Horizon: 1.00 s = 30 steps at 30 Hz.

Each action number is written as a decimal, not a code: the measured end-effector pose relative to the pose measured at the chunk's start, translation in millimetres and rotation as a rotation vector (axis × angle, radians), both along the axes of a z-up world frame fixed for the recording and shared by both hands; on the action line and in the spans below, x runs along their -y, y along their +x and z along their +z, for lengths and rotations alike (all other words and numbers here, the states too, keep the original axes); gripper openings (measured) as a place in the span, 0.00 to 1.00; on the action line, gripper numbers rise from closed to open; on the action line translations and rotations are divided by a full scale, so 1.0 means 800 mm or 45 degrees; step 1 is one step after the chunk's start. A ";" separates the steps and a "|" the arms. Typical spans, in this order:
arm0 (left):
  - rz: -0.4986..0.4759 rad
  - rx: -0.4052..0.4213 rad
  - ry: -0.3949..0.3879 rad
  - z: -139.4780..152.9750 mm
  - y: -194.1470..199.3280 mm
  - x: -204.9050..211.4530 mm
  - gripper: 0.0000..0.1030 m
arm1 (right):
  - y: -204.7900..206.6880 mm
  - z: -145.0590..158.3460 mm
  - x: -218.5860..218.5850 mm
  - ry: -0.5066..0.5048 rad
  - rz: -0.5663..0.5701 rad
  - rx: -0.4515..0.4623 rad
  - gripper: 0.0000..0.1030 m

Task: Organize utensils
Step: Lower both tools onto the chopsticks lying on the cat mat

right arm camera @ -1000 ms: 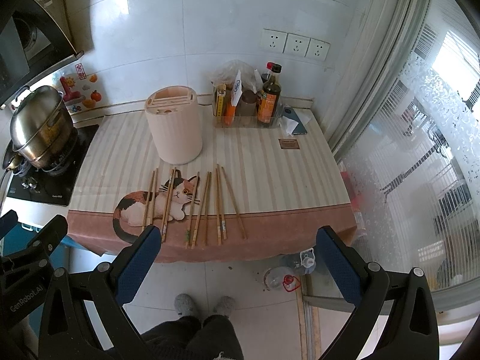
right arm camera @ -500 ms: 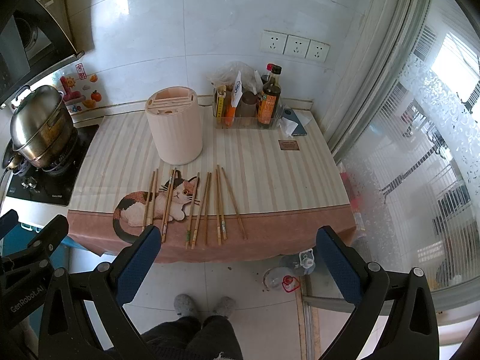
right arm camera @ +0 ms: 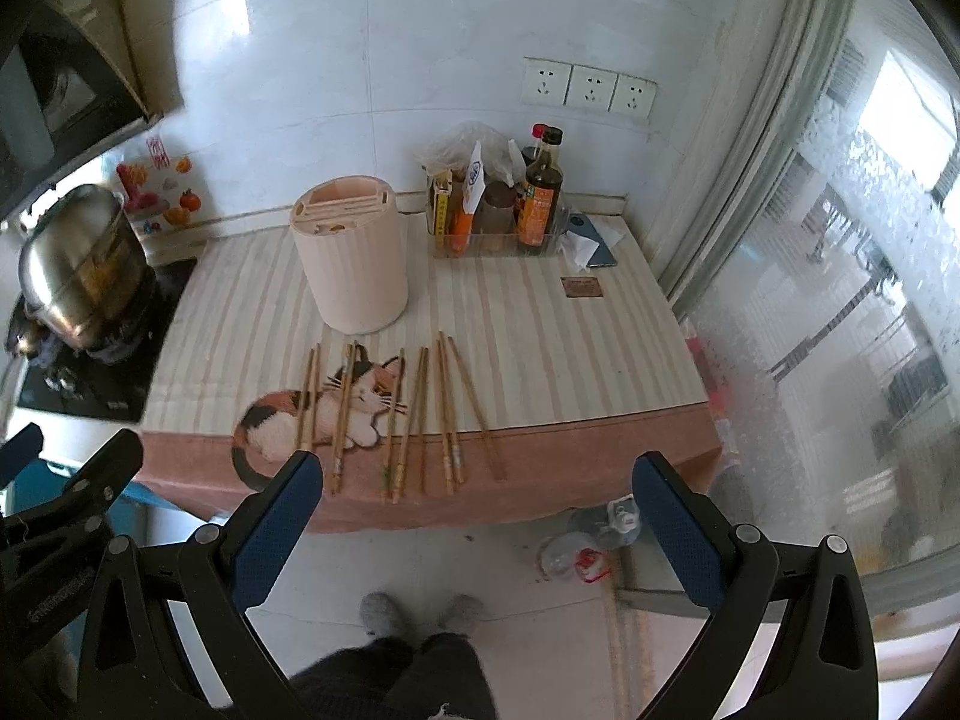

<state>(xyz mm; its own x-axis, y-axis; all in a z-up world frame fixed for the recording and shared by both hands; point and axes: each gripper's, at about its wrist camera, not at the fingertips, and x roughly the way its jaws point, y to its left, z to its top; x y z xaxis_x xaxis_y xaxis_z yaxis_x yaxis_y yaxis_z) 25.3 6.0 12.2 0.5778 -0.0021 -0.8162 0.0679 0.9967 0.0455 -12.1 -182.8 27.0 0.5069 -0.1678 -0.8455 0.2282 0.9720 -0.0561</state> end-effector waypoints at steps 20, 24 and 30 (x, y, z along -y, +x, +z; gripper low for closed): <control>0.113 -0.458 0.012 -0.268 0.182 -0.072 0.92 | 0.135 -0.226 0.055 0.260 -0.223 -0.250 0.52; 0.095 -0.572 0.014 -0.325 0.207 -0.047 0.70 | 0.174 -0.288 0.068 0.328 -0.178 -0.360 0.43; 0.037 -0.717 0.073 -0.391 0.241 0.003 0.45 | 0.221 -0.357 0.087 0.376 -0.129 -0.501 0.43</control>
<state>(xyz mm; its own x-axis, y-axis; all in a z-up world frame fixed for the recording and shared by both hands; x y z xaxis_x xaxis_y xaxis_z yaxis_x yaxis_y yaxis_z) 218.5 3.7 -300.9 0.0522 0.0606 -0.9968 0.0702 0.9955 0.0642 164.5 -252.3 -258.6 0.1333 0.0754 -0.9882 0.3393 0.9334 0.1170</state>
